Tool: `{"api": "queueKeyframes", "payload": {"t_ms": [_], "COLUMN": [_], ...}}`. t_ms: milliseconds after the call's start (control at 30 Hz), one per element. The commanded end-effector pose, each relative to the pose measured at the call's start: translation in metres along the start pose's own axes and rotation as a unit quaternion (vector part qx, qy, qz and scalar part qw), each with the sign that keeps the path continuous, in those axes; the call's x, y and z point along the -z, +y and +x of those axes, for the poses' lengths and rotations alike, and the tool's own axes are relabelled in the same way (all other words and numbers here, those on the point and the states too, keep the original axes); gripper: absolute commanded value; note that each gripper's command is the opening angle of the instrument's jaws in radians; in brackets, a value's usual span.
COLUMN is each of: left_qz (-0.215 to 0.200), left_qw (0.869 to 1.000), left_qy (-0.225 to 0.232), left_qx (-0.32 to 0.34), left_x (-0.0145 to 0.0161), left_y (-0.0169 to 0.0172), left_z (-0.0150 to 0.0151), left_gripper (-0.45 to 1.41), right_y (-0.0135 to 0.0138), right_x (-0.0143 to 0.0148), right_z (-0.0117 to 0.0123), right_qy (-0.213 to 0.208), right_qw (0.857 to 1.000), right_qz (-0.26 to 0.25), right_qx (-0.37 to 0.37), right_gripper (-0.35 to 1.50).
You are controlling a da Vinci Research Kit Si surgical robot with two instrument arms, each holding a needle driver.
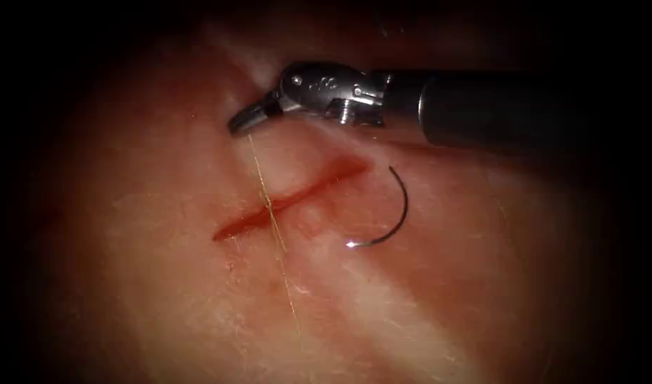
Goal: Wound Closure
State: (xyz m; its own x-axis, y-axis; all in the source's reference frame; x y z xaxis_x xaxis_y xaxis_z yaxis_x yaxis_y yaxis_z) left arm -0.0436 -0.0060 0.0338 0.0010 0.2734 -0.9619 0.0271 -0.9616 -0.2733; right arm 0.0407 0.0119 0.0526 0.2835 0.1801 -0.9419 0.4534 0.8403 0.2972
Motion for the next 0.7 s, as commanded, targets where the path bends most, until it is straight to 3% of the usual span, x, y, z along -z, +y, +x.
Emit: {"api": "queueKeyframes", "payload": {"t_ms": [33, 200, 700], "left_qz": [0.0, -0.008, -0.021], "left_qw": [1.0, 1.0, 1.0], "left_qy": [0.0, 0.001, 0.008], "left_qx": [0.003, 0.002, 0.003], "left_x": [-0.0007, -0.0026, -0.0059], "left_y": [0.0006, 0.0021, 0.0054], "left_z": [-0.0006, 0.0001, 0.0034], "left_gripper": [-0.45, -0.45, -0.45], "right_y": [0.0013, 0.0024, 0.0019], "right_x": [-0.0004, -0.0002, 0.0006], "right_z": [0.0001, 0.0006, 0.0009], "right_qy": [-0.001, -0.001, -0.003], "right_qw": [1.0, 1.0, 1.0], "right_qz": [-0.008, -0.021, -0.029], "right_qx": [0.001, 0.005, 0.004], "right_gripper": [-0.35, -0.35, -0.35]}}
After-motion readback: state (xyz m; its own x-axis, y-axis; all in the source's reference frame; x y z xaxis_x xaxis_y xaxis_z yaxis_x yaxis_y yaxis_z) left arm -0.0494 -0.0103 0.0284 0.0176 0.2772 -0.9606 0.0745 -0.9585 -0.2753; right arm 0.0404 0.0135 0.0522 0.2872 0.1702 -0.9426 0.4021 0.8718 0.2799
